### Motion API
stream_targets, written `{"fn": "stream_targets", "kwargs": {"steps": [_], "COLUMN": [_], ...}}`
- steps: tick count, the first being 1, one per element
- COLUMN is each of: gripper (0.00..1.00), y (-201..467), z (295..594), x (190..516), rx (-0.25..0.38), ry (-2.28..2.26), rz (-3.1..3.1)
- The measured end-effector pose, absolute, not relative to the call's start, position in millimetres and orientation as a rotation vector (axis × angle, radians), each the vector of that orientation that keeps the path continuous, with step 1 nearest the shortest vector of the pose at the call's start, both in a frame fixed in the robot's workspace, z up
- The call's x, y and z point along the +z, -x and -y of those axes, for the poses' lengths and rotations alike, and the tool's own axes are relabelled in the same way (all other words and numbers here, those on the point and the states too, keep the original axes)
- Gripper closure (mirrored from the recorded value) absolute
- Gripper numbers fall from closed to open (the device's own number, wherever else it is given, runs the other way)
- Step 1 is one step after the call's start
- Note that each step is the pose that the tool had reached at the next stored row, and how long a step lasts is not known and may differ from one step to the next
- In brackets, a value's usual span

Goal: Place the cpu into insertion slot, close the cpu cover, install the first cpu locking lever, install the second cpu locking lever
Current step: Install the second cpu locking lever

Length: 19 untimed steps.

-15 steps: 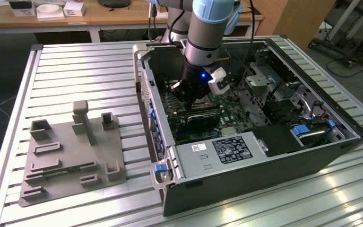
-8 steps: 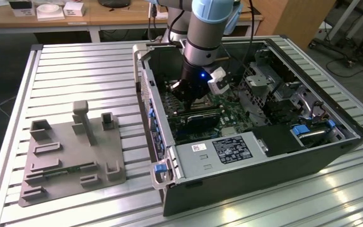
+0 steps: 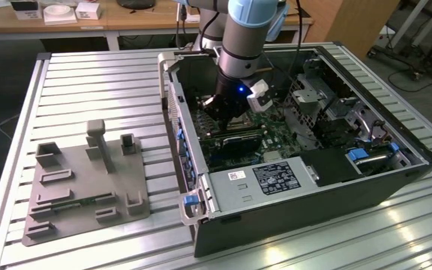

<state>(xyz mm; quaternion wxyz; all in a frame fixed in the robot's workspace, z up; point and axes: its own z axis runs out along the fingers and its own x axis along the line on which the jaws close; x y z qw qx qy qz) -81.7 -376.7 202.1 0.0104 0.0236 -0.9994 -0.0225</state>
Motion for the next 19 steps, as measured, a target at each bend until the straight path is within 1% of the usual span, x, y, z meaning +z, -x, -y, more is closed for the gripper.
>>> {"fn": "stream_targets", "kwargs": {"steps": [14, 19], "gripper": [0.9, 0.9], "y": [81.8, 81.8], "z": [376.1, 376.1], "x": [201.0, 200.2], "rx": [-0.094, -0.112], "ry": [-0.075, -0.076], "rz": [3.121, 3.121]}}
